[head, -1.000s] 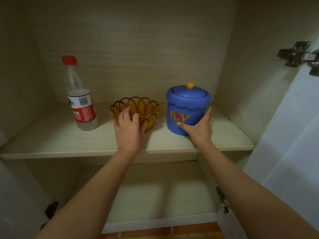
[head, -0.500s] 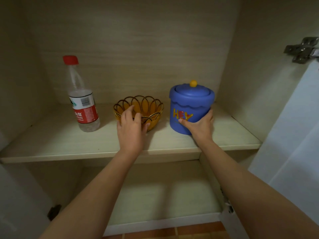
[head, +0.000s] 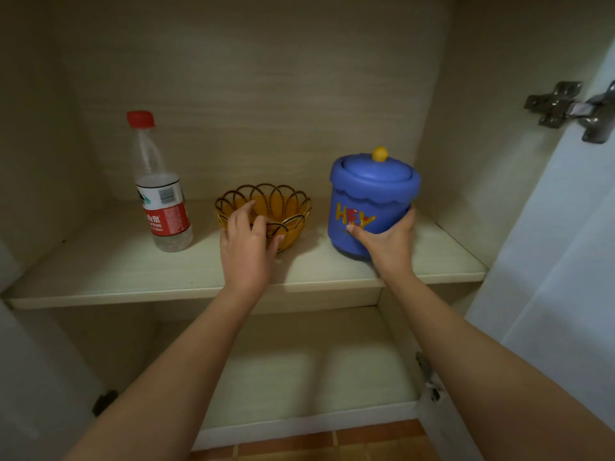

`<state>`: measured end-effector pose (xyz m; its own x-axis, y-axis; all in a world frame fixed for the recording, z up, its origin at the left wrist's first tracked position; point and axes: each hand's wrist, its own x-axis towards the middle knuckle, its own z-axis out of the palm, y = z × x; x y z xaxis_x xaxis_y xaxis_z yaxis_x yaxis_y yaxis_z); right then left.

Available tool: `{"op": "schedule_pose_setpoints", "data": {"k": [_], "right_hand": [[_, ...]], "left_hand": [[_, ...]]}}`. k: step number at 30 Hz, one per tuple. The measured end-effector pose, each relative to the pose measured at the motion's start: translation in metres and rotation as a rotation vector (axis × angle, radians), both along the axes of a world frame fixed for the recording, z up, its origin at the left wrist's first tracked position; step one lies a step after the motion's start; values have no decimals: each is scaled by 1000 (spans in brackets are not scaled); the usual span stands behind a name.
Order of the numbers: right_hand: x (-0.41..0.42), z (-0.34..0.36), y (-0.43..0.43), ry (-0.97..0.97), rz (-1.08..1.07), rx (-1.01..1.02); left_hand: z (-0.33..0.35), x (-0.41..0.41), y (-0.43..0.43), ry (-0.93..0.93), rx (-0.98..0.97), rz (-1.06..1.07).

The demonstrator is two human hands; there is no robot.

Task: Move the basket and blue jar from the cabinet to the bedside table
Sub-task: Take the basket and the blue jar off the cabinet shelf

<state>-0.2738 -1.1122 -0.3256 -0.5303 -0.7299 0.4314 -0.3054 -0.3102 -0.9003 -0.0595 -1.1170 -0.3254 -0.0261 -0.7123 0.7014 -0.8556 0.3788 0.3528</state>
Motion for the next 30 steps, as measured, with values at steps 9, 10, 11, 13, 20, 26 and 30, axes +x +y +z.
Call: {"op": "schedule_pose_setpoints", "data": {"k": [9, 10, 11, 13, 20, 26, 30], "right_hand": [[-13, 10, 46, 89, -29, -16], [-15, 10, 52, 90, -39, -4], [-17, 11, 57, 87, -50, 8], [-19, 15, 68, 73, -73, 25], [-22, 50, 116, 9, -55, 39], [-22, 93, 172, -27, -31, 100], [-23, 131, 220, -49, 11, 157]], "left_hand": [[11, -4, 30, 21, -27, -6], [12, -4, 35, 18, -26, -4], [12, -4, 40, 12, -25, -4], [14, -5, 51, -6, -18, -9], [42, -13, 92, -22, 47, -7], [83, -27, 145, -25, 110, -14], [127, -31, 192, -23, 137, 13]]}}
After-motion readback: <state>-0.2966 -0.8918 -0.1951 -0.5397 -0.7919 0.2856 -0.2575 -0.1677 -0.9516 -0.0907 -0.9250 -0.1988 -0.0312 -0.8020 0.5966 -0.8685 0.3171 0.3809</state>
